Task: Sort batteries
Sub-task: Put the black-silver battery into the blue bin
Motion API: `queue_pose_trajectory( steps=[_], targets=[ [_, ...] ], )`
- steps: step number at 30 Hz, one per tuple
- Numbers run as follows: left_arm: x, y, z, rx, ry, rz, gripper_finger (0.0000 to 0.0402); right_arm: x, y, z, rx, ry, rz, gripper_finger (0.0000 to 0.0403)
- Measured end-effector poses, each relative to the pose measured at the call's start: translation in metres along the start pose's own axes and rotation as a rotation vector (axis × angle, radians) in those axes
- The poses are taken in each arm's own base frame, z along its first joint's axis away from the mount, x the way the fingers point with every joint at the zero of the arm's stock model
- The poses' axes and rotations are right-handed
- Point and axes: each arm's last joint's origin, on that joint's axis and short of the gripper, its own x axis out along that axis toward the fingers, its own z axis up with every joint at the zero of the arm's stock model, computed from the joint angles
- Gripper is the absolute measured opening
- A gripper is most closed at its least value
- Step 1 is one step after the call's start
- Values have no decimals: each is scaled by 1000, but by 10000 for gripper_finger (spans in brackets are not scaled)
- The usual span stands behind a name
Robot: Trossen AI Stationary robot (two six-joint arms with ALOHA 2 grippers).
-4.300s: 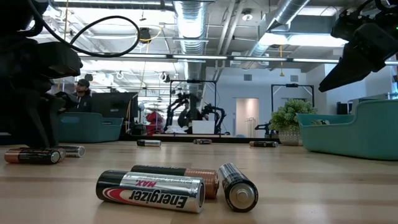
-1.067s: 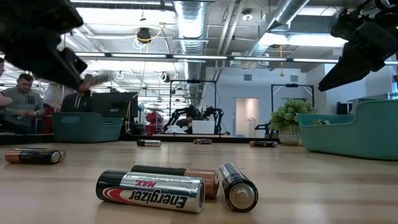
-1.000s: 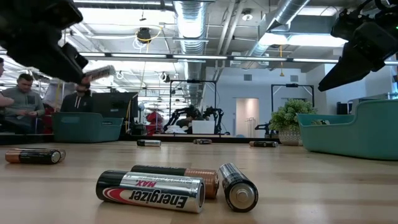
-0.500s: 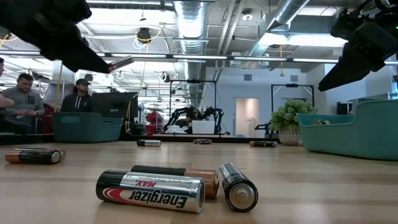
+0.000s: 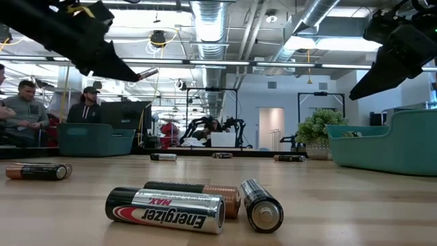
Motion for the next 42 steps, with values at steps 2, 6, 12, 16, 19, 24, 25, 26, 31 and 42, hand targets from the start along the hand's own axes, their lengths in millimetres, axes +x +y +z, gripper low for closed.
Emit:
queue_pose_trajectory(
  steps=[2, 6, 12, 16, 19, 24, 25, 26, 31, 42],
  targets=[
    [3, 3, 3, 5, -17, 39, 39, 0, 0, 0, -1, 0, 0, 189],
    [8, 15, 9, -4, -40, 116, 39, 0, 0, 0, -1, 0, 0, 189],
    [6, 39, 21, -48, -91, 212, 39, 0, 0, 0, 0, 0, 0, 189],
    [4, 57, 24, -82, -101, 291, 39, 0, 0, 0, 0, 0, 0, 189],
    [5, 68, 23, -91, -80, 360, 39, 0, 0, 0, -1, 0, 0, 189],
    [10, 84, 19, -105, -34, 469, 39, 0, 0, 0, 0, 0, 0, 189],
    [11, 87, 19, -110, -29, 487, 39, 0, 0, 0, 0, 0, 0, 189],
    [11, 90, 18, -113, -23, 507, 39, 0, 0, 0, 0, 0, 0, 189],
    [15, 106, 14, -156, 19, 581, 39, 0, 0, 0, 1, 0, 0, 189],
    [25, 138, 3, -203, 156, 658, 39, 0, 0, 1, 3, -2, 2, 189]
  ],
)
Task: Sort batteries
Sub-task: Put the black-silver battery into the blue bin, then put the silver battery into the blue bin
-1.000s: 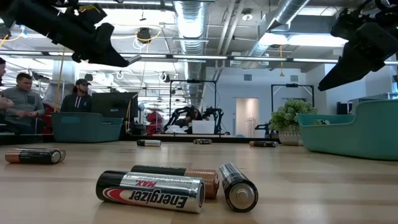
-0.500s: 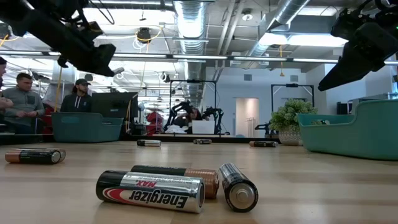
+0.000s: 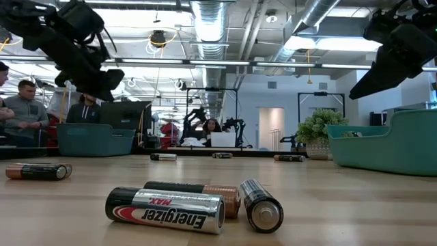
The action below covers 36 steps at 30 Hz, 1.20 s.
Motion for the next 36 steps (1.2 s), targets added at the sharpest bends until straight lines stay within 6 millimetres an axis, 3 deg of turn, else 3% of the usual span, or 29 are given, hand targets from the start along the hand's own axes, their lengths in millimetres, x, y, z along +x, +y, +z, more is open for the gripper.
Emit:
queue_pose_trajectory(
  steps=[10, 17, 26, 36],
  targets=[
    [27, 8, -9, 25, 138, 64, 45, 0, 0, 0, 2, -1, 1, 189],
    [39, 10, -15, 21, 196, 110, 98, 0, 0, 0, 4, -4, 3, 189],
    [39, 9, -15, 19, 191, 106, 155, 0, 0, 1, 6, -5, 4, 189],
    [18, -21, 0, 84, 33, -296, 155, 0, 4, 6, 22, -50, 35, 189]
  ],
)
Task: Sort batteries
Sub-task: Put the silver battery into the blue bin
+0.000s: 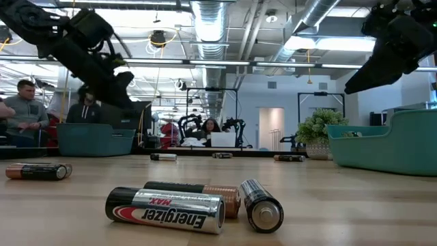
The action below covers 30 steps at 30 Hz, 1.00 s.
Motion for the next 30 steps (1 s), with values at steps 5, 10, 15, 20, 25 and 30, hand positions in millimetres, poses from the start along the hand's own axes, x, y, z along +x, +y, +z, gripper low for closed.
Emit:
queue_pose_trajectory(
  steps=[5, 10, 15, 20, 25, 30],
  targets=[
    [-10, -26, -2, 90, -16, -229, 155, 0, 4, 7, -1, -56, 37, 189],
    [-23, -51, -5, 161, -53, -380, 155, 3, 11, 11, -23, -96, 64, 189],
    [-37, -73, -9, 223, -83, -513, 155, 15, 22, 9, -52, -82, 57, 189],
    [-46, -90, -18, 268, -61, -607, 154, 27, 37, 13, -77, -59, 50, 189],
    [-53, -106, -31, 346, -22, -685, 154, 37, 57, 25, -128, -59, 93, 189],
    [-57, -119, -44, 409, 17, -736, 154, 48, 77, 36, -179, -42, 131, 189]
  ],
)
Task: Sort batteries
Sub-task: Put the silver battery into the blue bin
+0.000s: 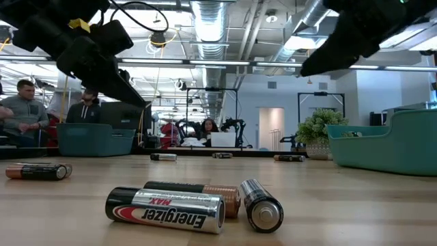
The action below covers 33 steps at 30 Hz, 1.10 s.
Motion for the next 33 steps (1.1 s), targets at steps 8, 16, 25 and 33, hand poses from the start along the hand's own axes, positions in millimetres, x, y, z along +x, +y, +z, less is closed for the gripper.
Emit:
queue_pose_trajectory(
  steps=[8, 16, 25, 33],
  targets=[
    [3, -5, 0, 13, -14, -4, 154, 31, 29, 2, -49, 93, 74, 189],
    [3, -5, 2, 8, -34, -3, 154, 64, 61, 3, -83, 222, 253, 197],
    [3, -5, 5, -19, -58, -5, 154, 88, 111, 8, -361, 290, 423, 243],
    [3, -5, 4, -60, -51, -6, 154, 88, 153, 17, -689, 341, 548, 245]
  ],
)
